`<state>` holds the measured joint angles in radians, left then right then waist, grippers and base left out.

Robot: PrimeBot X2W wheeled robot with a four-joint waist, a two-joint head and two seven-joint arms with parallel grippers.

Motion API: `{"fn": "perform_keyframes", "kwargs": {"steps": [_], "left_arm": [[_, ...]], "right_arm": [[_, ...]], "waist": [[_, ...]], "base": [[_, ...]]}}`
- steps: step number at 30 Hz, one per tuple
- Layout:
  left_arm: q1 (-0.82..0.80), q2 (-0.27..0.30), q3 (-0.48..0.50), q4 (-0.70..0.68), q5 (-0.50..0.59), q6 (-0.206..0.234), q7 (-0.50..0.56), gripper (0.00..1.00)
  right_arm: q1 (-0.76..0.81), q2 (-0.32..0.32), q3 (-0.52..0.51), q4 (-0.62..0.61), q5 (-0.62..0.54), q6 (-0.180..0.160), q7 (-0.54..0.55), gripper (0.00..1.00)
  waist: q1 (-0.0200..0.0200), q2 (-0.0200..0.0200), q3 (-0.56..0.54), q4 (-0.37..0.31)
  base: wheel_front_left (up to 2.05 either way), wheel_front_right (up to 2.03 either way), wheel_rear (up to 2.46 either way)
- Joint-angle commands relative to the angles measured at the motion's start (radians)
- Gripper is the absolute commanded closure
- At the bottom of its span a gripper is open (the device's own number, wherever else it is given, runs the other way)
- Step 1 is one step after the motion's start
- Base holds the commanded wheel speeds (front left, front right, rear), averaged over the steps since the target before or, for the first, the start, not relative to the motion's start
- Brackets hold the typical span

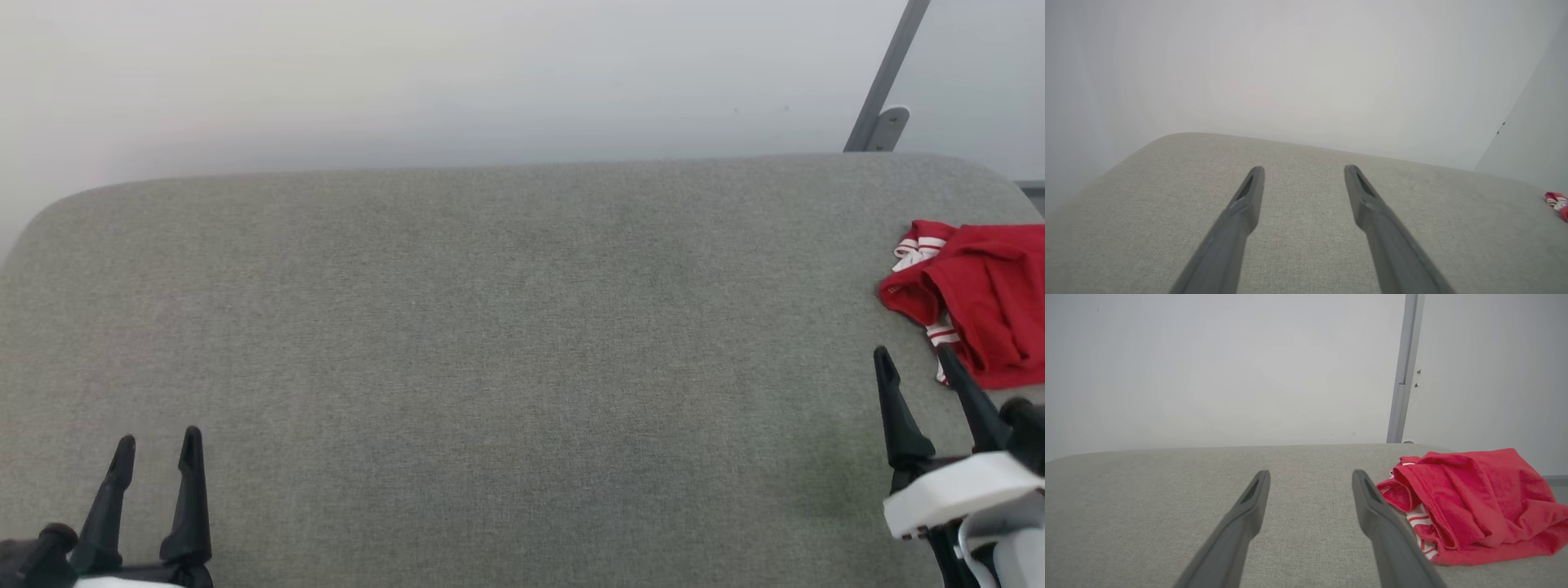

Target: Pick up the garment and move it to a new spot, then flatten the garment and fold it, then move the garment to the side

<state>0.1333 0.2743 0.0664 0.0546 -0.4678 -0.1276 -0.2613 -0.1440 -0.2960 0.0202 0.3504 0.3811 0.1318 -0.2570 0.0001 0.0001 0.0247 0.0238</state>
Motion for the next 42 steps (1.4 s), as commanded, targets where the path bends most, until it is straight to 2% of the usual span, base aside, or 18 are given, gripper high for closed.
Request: {"fn": "perform_keyframes", "kwargs": {"steps": [1,13,26,27,32,42], "left_arm": [[0.018,-0.008,0.01,-0.006,0.011,-0.004,-0.004,0.0],[0.059,-0.032,0.031,-0.003,0.023,-0.004,-0.004,0.0],[0.065,-0.049,0.032,-0.008,0.003,-0.004,-0.004,0.0],[0.055,-0.051,0.031,-0.005,0.013,0.0,0.0,1.0],[0.057,-0.075,0.023,0.032,0.01,0.0,0.006,1.0],[0.016,-0.095,0.024,0.055,-0.145,0.0,0.054,1.0]], "right_arm": [[0.026,0.01,-0.011,-0.018,-0.002,-0.002,-0.007,0.0],[0.145,0.076,-0.027,-0.114,-0.025,-0.002,-0.008,0.0],[0.193,0.111,-0.036,-0.179,-0.053,-0.002,-0.008,0.0],[0.187,0.109,-0.033,-0.175,-0.049,-0.001,-0.004,1.0],[0.204,0.118,-0.025,-0.142,-0.044,-0.001,0.0,1.0],[0.182,0.136,-0.04,-0.136,0.125,-0.001,0.049,1.0]], "waist": [[-0.0001,-0.0001,-0.006,0.005],[-0.0001,-0.0001,-0.029,0.011],[-0.0001,-0.0001,-0.03,0.0],[0.0,-0.0001,-0.03,0.0],[0.0,-0.0001,-0.03,0.0],[0.0,-0.0001,-0.03,-0.002]], "base": [[0.0,0.0,0.0],[0.0,0.0,0.0],[0.0,0.0,0.0],[0.0,0.0,0.0],[0.0,0.0,0.0],[0.0,0.0,0.0]]}}
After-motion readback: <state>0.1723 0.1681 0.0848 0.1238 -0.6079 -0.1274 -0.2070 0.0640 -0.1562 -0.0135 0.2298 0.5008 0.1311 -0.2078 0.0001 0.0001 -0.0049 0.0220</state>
